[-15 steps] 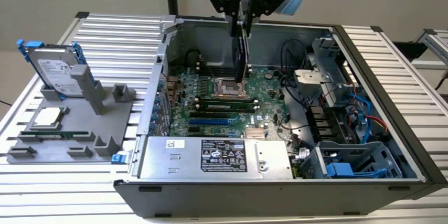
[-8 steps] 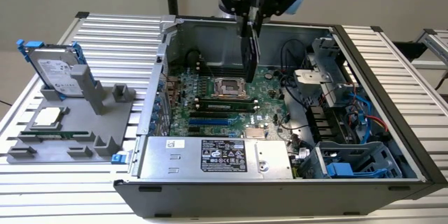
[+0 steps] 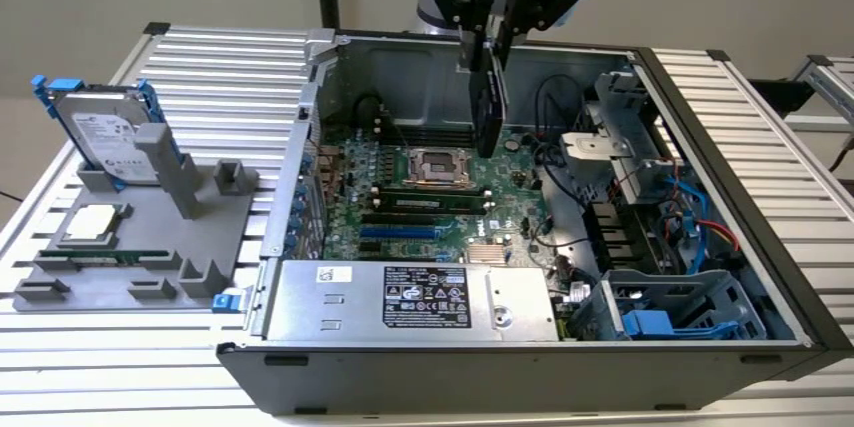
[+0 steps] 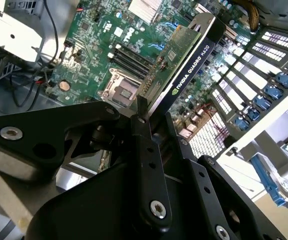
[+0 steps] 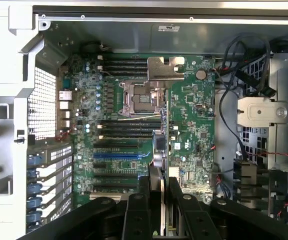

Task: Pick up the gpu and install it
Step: 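Pick up the gpu and move the gpu toward the slot, then insert the gpu into the slot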

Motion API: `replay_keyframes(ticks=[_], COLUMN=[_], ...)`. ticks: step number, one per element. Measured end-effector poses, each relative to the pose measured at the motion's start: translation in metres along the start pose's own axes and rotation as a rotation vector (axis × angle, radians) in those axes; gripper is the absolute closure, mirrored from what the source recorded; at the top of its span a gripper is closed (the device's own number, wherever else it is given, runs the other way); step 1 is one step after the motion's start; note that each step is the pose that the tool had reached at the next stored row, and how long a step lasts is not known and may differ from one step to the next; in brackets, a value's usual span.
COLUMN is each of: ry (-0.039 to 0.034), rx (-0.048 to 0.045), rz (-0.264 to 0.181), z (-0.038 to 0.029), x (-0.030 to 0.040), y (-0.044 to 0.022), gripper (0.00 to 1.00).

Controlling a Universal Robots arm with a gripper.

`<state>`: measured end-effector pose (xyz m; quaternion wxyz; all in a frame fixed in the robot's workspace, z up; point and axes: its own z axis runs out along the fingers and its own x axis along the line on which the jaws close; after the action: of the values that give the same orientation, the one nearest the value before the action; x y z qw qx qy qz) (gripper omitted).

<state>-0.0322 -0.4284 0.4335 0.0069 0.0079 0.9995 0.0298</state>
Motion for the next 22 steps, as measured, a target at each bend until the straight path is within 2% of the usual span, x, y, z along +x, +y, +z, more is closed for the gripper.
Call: replay_keyframes(ticks=[11,18,22], ry=[0.0,0.0018,0.0019], rx=[0.0001,-0.0003,-0.0003], rz=[-0.001,-0.03,-0.032], z=[0.0,0.0,0.0], x=[-0.0001,-0.0001,-0.0001], y=[0.0,0.0,0.0], gripper=[1.0,1.0,1.0])
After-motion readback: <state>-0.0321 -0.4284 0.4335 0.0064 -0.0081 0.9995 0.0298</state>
